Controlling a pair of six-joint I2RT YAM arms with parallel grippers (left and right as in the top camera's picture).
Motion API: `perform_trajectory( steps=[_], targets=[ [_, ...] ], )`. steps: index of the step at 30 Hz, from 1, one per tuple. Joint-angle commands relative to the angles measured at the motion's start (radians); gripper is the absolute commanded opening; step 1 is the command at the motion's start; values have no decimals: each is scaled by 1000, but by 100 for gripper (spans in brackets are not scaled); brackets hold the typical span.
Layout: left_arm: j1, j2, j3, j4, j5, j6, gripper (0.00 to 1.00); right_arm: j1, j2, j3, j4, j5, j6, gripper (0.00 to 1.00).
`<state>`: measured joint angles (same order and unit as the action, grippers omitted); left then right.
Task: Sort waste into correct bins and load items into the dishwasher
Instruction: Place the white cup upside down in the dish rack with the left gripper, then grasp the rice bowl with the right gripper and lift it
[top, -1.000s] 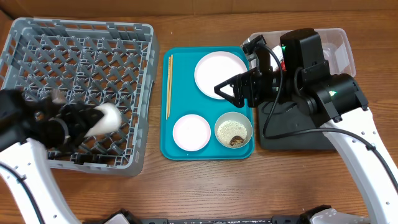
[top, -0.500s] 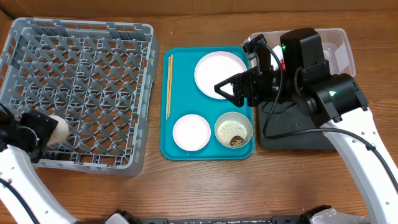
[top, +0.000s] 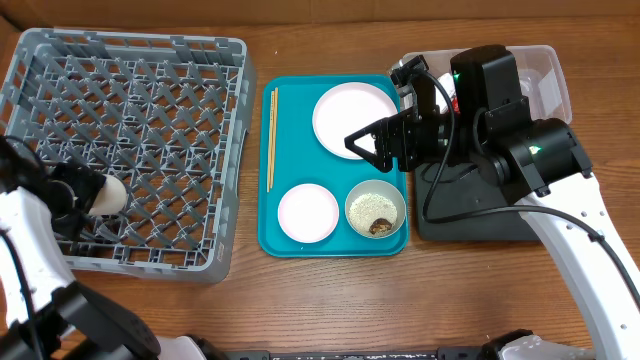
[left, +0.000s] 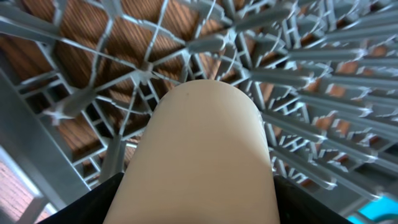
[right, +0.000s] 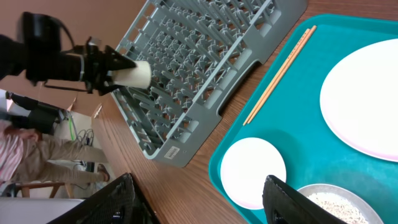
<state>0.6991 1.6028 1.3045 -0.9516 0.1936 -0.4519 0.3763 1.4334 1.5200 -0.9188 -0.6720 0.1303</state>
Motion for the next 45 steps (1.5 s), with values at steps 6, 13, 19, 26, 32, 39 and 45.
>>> perform_trajectory(
  steps=[6, 13, 19, 26, 32, 39, 45],
  targets=[
    [-39, 25, 15, -36, -124, -98, 70, 2, -19, 6, -10, 9, -8, 68],
    [-39, 21, 40, -77, -123, -103, 100, 2, -19, 5, -11, 9, -8, 68],
    [-48, 14, 209, -205, -62, -26, 100, 2, -19, 5, -11, 9, -8, 67],
    [-211, -45, 443, -397, 313, 369, 100, 12, -6, -1, -28, 134, 54, 60],
    [-460, -140, 449, -424, 285, 429, 100, 93, 82, -66, -101, 321, 195, 51],
    [-627, -273, 449, -373, 237, 429, 97, 190, 277, -103, -75, 384, 310, 49],
    [-627, -436, 449, -311, 237, 451, 100, 217, 455, -103, -42, 462, 476, 44]
  ],
)
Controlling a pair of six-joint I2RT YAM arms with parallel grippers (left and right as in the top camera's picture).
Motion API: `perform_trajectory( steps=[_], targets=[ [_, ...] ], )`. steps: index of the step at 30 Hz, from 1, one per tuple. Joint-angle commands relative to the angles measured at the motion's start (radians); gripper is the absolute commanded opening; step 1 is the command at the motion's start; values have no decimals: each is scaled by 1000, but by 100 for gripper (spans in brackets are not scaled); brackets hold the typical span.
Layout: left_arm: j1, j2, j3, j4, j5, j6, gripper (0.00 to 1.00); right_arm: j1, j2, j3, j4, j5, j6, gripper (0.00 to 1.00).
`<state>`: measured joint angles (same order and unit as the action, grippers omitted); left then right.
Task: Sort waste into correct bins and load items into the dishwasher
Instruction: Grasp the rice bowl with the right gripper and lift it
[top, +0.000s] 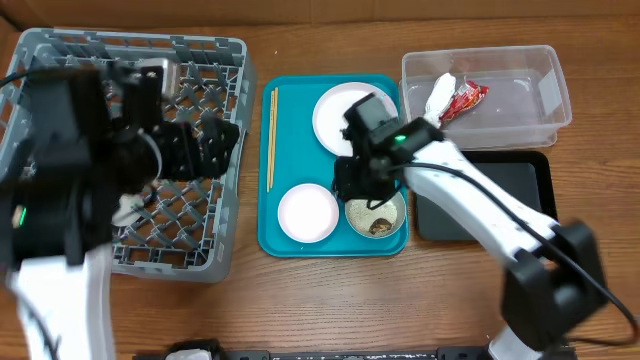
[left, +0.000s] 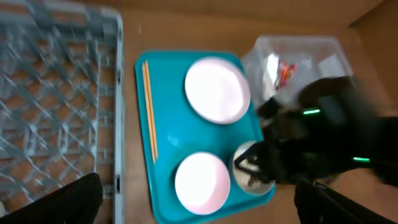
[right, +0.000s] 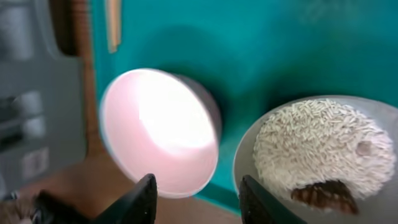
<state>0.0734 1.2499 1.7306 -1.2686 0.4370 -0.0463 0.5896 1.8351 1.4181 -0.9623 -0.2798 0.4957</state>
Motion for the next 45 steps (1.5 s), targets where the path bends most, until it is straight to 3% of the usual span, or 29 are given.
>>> perform_trajectory(
  steps=[1, 8, 13, 20, 27, 28, 32, 35, 40, 45],
  targets=[
    [-1, -104, 23, 1, -6, 71, 100, 4, 73, -1, 7, 64, 111, 44],
    [-1, -146, 22, -91, 2, 99, 100, 5, 107, -2, 16, 114, 137, 44],
    [-1, -134, 16, -97, 9, 98, 100, 0, 114, -5, -10, 232, 186, 35],
    [-2, -130, 16, -92, 9, 98, 100, 19, 114, -5, 24, 99, 58, 43],
    [-2, -124, 16, -97, 10, 91, 100, 58, 158, -5, 3, 200, 195, 44],
    [-2, -124, 16, -99, 10, 91, 100, 58, 168, -5, 0, 199, 203, 42],
    [-1, -124, 16, -105, 29, 92, 100, 43, 187, -5, -13, 189, 238, 15],
    [-1, -124, 16, -105, 32, 92, 100, 38, 187, -4, -13, 182, 238, 4],
    [-1, -124, 16, -107, 32, 92, 100, 26, 173, 23, -34, 185, 235, 4],
    [-1, -124, 16, -96, 31, 92, 100, 20, 68, 70, -45, 156, 108, 4]
  ],
)
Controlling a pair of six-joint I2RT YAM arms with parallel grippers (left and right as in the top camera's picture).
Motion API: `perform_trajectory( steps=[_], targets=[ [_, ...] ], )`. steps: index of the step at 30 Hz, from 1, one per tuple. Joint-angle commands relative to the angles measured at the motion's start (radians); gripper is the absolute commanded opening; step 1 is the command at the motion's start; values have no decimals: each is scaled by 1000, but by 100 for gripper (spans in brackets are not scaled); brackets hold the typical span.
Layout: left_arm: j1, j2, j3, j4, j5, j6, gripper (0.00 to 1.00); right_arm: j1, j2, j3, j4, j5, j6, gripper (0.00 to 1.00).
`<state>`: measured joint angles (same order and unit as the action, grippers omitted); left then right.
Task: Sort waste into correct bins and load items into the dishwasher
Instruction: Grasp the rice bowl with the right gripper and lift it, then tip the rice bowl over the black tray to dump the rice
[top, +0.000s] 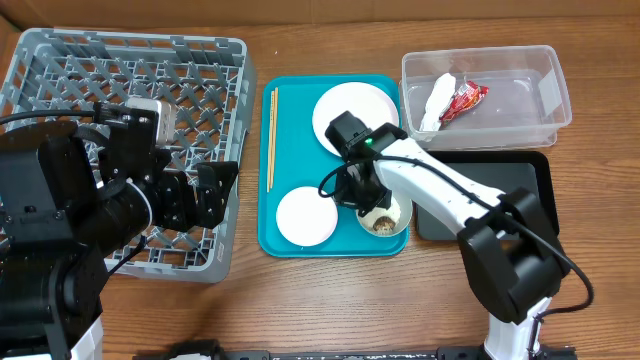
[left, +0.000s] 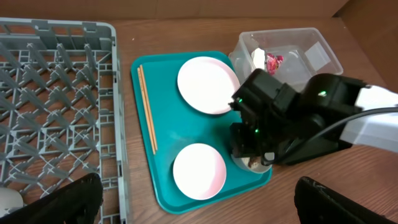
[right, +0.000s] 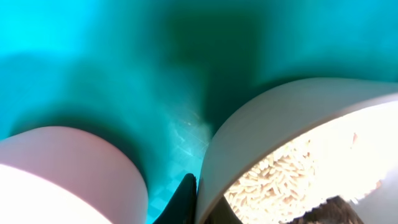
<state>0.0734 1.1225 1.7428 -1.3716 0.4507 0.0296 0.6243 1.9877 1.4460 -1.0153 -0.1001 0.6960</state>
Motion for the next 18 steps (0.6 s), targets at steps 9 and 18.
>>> perform_trajectory(
  steps=[9, 18],
  targets=[
    [-1, 35, 3, 14, 17, 16, 100, -171, -364, 48, -43, -286, -228, 4],
    [-1, 89, 3, 6, 17, 16, 100, -499, -414, -18, -196, -410, -442, 4]
  ],
)
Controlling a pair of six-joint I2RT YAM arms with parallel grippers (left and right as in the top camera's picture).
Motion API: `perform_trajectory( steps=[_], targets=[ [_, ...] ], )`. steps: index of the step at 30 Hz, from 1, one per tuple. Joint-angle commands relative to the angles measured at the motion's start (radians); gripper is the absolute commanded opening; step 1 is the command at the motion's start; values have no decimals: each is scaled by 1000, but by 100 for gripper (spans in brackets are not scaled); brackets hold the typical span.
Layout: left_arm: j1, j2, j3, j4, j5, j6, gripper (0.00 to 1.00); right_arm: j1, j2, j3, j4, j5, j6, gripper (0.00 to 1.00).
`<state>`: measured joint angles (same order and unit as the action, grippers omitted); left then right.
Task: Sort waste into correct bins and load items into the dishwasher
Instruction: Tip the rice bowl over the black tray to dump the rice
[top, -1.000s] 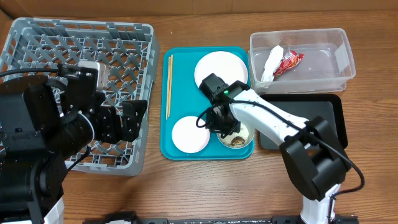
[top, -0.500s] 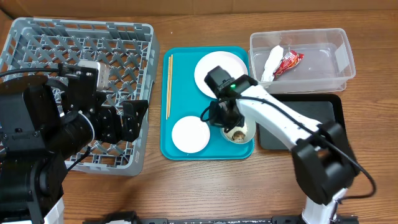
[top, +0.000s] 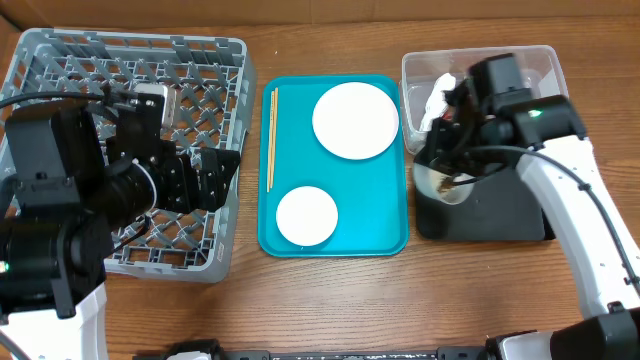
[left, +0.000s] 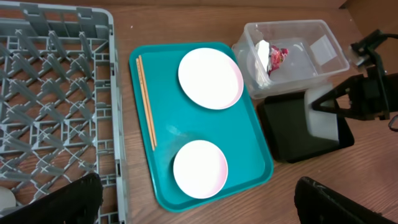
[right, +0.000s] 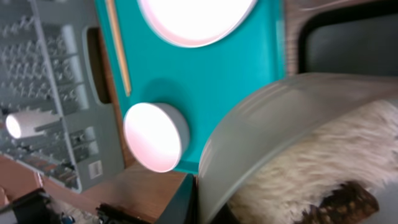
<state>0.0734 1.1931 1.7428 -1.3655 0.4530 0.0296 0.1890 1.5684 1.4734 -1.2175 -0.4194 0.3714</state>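
My right gripper (top: 437, 168) is shut on the rim of the grey bowl (top: 441, 184) of rice and a brown scrap (right: 298, 155). It holds the bowl over the left end of the black bin (top: 500, 215). In the right wrist view the bowl is blurred. On the teal tray (top: 300, 240) lie a large white plate (top: 355, 120), a small white dish (top: 306, 216) and chopsticks (top: 271, 138). My left gripper (left: 198, 211) hangs open high over the grey dish rack (top: 60, 60). A cream cup (right: 28, 123) lies in the rack.
Behind the black bin, a clear plastic bin (top: 530, 105) holds a white wrapper (top: 438, 95) and a red one (top: 470, 97). Bare wooden table (top: 330, 300) runs along the front. My left arm covers the rack's middle in the overhead view.
The rice bowl has left the teal tray. My right gripper, still shut on its rim, now holds it over the black bin. The left gripper stays open above the rack.
First my left gripper held the cream cup down in the rack while the right hung open above the tray. Then the cup lay loose in the rack with the left gripper raised, and the right was at the rice bowl. It gripped the rim; the bowl is now over the black bin.
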Motion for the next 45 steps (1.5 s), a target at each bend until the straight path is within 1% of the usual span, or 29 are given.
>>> perform_trajectory(
  steps=[1, 4, 7, 12, 15, 19, 22, 24, 26, 32, 35, 38, 39, 40, 42, 43, 44, 45],
  targets=[
    [-1, 24, 3, 0, 14, 16, 100, -85, 5, -68, 19, -135, -138, 4],
    [-1, 43, 3, -1, 14, 16, 100, -145, 5, -149, 73, -291, -176, 4],
    [-2, 57, 3, 1, 47, -4, 100, -196, 6, -231, 145, -397, -180, 4],
    [-2, 70, 3, -19, 54, -3, 100, -302, 6, -375, 322, -649, -224, 4],
    [-2, 70, 3, -19, 54, -3, 100, -356, 6, -450, 429, -708, -248, 4],
    [-2, 70, 3, -21, 65, -3, 100, -427, 6, -557, 566, -769, -241, 4],
    [-2, 70, 3, -22, 72, -3, 100, -479, 8, -613, 634, -830, -241, 4],
    [-2, 70, 3, -21, 72, -3, 100, -515, 8, -640, 668, -890, -241, 4],
    [-2, 70, 3, -22, 72, -3, 100, -553, 8, -655, 691, -1014, -250, 4],
    [-2, 70, 3, -22, 72, -3, 100, -574, 8, -655, 715, -1059, -245, 4],
    [-2, 70, 3, -22, 72, -3, 100, -577, 8, -655, 720, -964, -232, 4],
    [-2, 70, 3, -22, 72, -4, 100, -578, 8, -655, 730, -941, -241, 4],
    [-2, 70, 3, -22, 72, -4, 100, -578, 10, -655, 734, -890, -213, 4],
    [-2, 70, 3, -22, 72, -4, 100, -578, 10, -655, 736, -892, -141, 4],
    [-2, 70, 3, -22, 72, -4, 100, -576, 10, -655, 762, -1030, -178, 4],
    [-2, 70, 3, -22, 72, -4, 100, -572, 10, -655, 772, -1056, -193, 4],
    [-2, 70, 3, -22, 72, -7, 100, -570, 10, -655, 775, -1015, -191, 4],
    [-2, 70, 3, -22, 72, -8, 100, -570, 10, -655, 763, -948, -157, 4]
  ],
)
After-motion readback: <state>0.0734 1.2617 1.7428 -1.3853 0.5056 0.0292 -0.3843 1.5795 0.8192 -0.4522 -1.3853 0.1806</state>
